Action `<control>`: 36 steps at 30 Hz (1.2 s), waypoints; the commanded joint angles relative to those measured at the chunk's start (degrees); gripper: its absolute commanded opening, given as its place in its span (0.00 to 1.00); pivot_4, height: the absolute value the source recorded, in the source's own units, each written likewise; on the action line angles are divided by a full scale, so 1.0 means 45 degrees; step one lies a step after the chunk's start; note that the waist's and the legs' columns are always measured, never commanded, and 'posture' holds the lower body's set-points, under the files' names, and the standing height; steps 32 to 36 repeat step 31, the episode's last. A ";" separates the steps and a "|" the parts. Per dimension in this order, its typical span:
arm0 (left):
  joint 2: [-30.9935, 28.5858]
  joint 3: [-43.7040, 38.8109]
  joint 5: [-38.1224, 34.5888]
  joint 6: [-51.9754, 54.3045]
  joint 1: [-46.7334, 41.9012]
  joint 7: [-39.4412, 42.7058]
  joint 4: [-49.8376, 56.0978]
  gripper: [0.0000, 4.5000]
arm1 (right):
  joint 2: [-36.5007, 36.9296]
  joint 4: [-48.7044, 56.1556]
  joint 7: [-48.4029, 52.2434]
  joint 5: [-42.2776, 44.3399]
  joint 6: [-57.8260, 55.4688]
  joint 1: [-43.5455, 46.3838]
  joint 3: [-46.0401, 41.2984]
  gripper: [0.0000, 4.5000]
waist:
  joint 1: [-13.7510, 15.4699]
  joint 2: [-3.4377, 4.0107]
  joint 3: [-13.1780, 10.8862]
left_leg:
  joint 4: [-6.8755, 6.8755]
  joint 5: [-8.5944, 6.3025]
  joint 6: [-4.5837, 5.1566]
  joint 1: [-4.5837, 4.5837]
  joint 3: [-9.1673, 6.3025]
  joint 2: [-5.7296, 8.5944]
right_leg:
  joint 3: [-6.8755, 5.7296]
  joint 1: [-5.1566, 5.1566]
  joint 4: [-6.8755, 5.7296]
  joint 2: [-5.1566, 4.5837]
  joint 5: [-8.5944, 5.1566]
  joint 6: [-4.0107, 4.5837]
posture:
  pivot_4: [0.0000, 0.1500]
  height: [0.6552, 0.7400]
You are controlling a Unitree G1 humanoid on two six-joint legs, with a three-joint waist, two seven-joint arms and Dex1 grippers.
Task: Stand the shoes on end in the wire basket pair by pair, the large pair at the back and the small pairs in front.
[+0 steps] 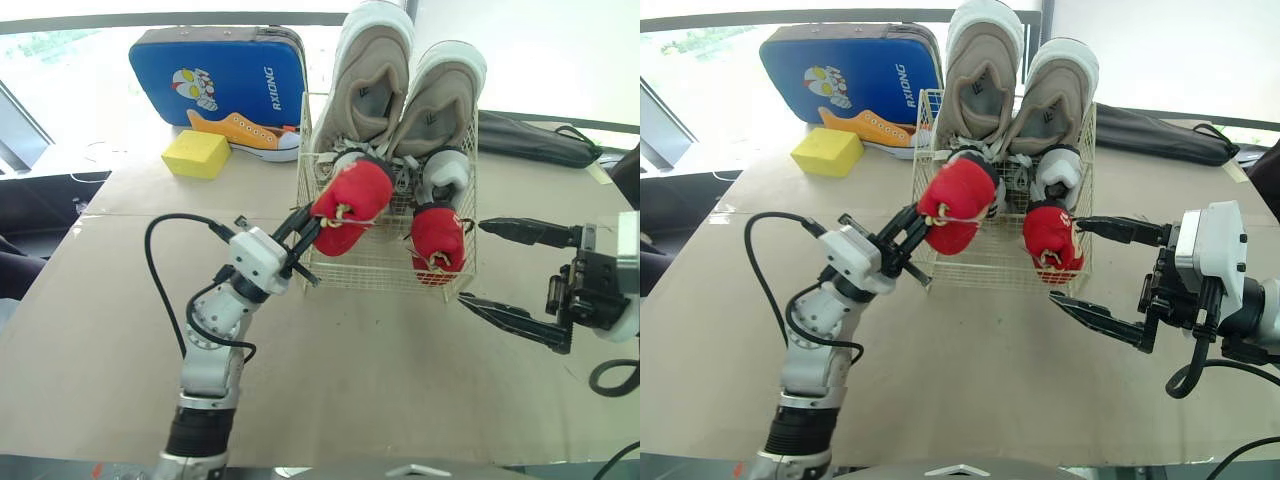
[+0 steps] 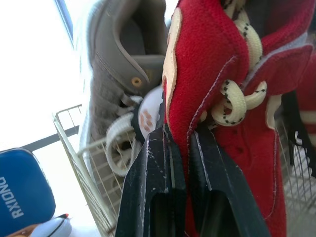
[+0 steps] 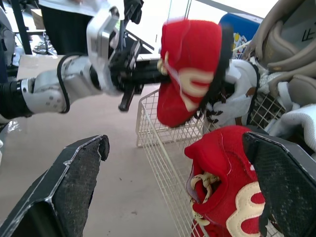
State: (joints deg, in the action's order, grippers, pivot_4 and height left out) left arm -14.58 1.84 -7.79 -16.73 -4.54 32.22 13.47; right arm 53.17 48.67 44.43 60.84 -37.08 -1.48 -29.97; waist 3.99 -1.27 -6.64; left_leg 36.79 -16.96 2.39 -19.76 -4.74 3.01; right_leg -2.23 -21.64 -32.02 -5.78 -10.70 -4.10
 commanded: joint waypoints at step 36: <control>-0.8225 -0.7880 -0.8069 0.9600 0.8548 0.6289 0.3096 0.80 | -0.2982 -0.3632 0.3833 -0.5305 0.5054 -0.7866 -0.2779 1.00 | -0.0389 0.0059 -0.0106 | -0.0089 -0.0023 -0.0027 -0.0014 0.0008 -0.0062 | 0.0135 -0.0035 0.0010 0.0029 -0.0026 -0.0012 | 1.00 1.00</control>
